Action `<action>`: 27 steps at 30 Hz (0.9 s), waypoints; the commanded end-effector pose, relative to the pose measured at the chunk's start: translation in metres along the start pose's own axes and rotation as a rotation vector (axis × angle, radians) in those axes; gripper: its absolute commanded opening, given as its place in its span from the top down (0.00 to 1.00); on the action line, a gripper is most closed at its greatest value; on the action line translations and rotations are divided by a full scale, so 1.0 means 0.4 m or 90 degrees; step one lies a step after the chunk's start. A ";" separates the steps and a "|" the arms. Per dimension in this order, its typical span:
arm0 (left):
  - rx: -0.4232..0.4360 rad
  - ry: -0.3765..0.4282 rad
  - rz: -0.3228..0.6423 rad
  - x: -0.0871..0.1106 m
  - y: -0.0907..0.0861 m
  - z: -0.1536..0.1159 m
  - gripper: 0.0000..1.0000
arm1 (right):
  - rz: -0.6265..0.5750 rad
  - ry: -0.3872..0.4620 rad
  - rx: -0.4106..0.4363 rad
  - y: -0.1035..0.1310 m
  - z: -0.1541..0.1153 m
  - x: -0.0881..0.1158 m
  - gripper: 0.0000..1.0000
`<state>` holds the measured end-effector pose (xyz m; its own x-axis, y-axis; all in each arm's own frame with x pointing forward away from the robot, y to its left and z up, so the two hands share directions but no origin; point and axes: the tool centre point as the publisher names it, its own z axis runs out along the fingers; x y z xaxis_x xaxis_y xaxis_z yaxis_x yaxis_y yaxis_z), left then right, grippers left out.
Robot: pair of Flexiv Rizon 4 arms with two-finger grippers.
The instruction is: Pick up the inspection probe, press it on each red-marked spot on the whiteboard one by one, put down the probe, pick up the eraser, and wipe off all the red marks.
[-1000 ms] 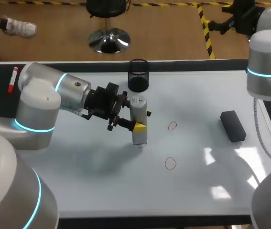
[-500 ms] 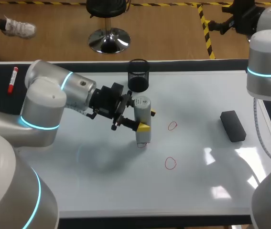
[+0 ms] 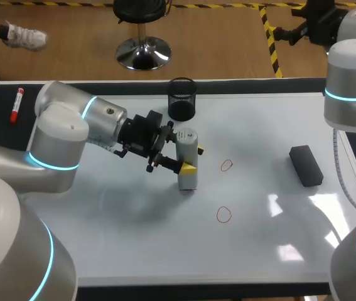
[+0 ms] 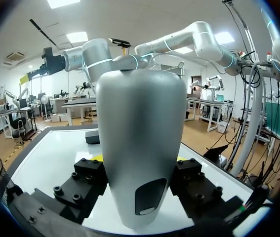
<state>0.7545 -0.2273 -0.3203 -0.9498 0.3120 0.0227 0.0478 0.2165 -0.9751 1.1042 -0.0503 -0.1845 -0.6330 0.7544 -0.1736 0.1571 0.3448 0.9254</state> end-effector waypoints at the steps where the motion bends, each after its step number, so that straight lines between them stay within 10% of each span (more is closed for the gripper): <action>1: 0.001 0.000 -0.002 0.003 0.006 -0.006 1.00 | 0.000 0.000 0.000 0.000 0.000 0.000 0.00; 27: -0.002 0.017 -0.034 -0.005 0.043 0.025 1.00 | 0.000 0.000 0.000 0.000 0.000 0.000 0.00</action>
<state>0.7532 -0.2315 -0.3290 -0.9442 0.3199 0.0778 0.0005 0.2376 -0.9714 1.1042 -0.0503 -0.1845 -0.6330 0.7544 -0.1736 0.1571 0.3448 0.9254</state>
